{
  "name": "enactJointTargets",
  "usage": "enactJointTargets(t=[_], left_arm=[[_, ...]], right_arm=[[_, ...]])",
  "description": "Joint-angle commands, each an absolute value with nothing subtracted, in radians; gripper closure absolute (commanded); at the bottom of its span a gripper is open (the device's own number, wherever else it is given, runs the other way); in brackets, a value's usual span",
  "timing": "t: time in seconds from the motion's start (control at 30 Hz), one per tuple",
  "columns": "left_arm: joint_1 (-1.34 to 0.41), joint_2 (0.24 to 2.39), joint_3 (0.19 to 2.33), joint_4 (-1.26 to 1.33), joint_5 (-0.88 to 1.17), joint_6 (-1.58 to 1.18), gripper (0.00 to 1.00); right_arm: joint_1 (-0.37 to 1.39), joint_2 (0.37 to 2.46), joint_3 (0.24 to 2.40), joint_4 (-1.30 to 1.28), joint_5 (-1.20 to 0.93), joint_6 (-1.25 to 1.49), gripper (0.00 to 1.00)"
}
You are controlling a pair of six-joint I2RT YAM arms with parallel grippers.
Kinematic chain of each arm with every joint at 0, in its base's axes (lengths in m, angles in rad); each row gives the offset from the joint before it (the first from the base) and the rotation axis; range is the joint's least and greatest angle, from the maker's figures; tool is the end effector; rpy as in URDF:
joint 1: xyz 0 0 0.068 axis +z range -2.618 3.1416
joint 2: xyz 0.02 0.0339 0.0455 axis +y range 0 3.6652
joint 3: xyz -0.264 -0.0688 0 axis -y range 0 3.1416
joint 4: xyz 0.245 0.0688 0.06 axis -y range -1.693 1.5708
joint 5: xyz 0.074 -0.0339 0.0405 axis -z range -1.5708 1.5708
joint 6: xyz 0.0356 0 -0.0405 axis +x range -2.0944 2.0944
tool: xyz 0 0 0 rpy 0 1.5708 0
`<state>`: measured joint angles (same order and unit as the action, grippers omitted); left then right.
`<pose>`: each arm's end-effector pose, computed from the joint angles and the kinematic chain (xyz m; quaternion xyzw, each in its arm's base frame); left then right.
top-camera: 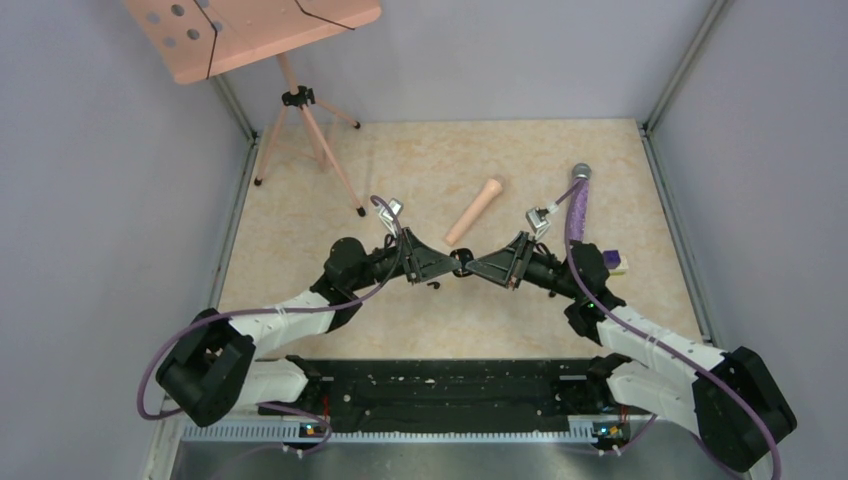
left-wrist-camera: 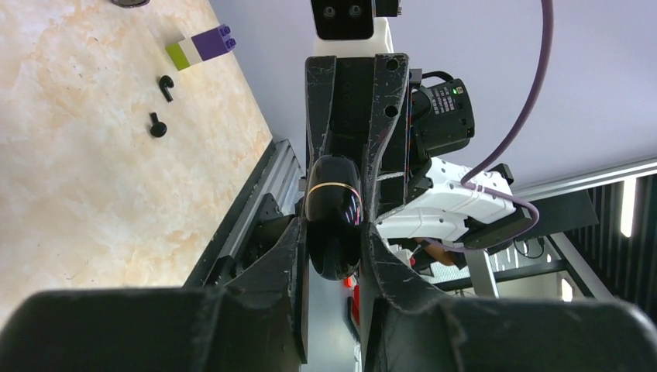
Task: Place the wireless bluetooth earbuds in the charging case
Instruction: Pass from the right arm to the left
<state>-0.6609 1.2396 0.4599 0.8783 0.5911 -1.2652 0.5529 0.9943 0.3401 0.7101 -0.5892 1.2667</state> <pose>0.1880 -0.1713 0.2438 0.0149 0.6774 -0.6937 0.2443 0.1687 0.1274 0.2391 0.0320 0.6897 0.6713 0.2694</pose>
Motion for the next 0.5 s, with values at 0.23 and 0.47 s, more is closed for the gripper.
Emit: enactJointTargets(t=[0.23,0.47], left_arm=[[-0.667,1.182,0.480,0.947,0.622,-1.275,1.00],[-0.667,1.159,0.482,0.947,0.620,-1.280,1.00]], right_arm=[[0.531,0.989,0.319,0.709,-0.539,1.274,1.00],[0.531,1.005,0.310,0.686,-0.532,1.260,0.86]])
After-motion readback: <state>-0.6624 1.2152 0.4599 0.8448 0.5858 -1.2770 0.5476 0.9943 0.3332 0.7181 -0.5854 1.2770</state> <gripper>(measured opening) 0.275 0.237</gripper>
